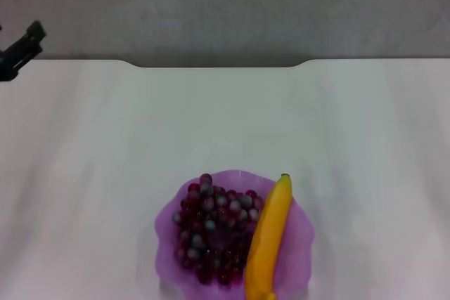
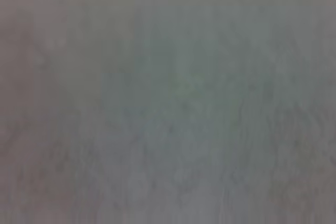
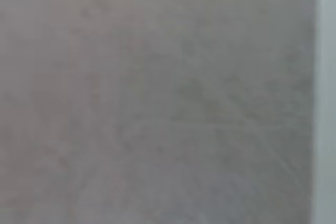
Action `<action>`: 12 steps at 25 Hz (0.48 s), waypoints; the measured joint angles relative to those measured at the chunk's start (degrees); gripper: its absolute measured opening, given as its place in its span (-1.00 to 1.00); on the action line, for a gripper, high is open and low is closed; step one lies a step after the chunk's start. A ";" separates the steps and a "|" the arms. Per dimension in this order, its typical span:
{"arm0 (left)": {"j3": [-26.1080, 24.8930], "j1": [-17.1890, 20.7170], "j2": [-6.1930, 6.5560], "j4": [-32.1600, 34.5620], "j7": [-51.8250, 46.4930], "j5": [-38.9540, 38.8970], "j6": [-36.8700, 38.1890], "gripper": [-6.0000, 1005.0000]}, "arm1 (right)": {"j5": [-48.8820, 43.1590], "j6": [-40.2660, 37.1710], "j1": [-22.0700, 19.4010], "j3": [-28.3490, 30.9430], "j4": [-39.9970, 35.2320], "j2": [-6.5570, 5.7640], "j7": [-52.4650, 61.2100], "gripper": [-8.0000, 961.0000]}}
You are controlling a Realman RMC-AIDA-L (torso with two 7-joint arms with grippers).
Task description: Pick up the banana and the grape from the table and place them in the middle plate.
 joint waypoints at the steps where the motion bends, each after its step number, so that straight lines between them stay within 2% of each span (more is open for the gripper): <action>1: 0.25 -0.07 0.18 0.45 -0.34 0.00 0.62 0.77 | -1.74 0.06 0.34 -0.71 0.40 -0.01 0.00 0.09; 2: 0.86 -0.24 0.62 1.85 -1.03 0.00 2.40 0.77 | -3.98 0.24 0.85 -1.46 0.93 -0.05 0.03 0.09; 6: 0.57 -0.03 0.47 4.58 -0.82 0.00 6.64 0.77 | -9.56 3.46 3.82 -4.41 3.05 -0.13 0.41 0.09; 12: 0.53 0.09 0.49 5.63 -0.27 -0.01 7.22 0.77 | -9.76 4.71 7.01 -6.96 6.61 -0.28 1.25 0.09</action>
